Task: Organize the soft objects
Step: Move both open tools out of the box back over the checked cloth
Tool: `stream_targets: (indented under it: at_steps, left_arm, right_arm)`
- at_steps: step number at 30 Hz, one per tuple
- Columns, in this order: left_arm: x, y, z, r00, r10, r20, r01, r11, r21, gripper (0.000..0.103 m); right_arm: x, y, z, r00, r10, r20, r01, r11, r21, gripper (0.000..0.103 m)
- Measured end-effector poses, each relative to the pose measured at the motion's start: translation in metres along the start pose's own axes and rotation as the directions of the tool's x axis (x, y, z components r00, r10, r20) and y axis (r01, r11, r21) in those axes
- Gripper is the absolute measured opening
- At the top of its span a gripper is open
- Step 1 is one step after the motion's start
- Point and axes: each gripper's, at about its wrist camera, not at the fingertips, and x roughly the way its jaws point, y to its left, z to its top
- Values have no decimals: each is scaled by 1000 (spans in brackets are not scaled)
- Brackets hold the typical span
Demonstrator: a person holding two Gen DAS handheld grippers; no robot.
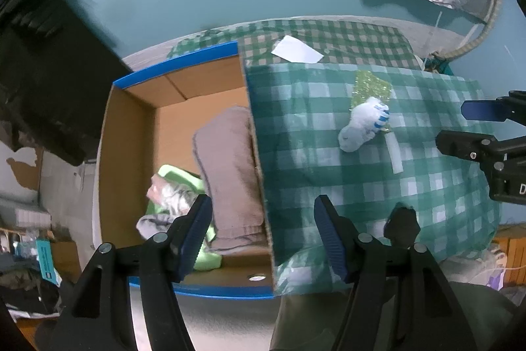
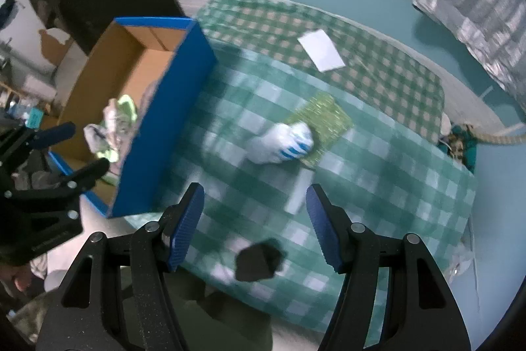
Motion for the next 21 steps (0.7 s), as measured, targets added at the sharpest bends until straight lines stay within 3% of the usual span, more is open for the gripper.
stream_targets:
  at_steps: [12, 21]
  left_arm:
    - [16, -41, 15, 999, -37, -5, 38, 996, 86, 69]
    - [45, -70, 30, 1000, -8, -14, 10, 985, 171, 71]
  right_arm:
    - [24, -54, -26, 999, -27, -47, 32, 993, 111, 65]
    - [61, -74, -29, 996, 14, -84, 0, 986, 168, 65]
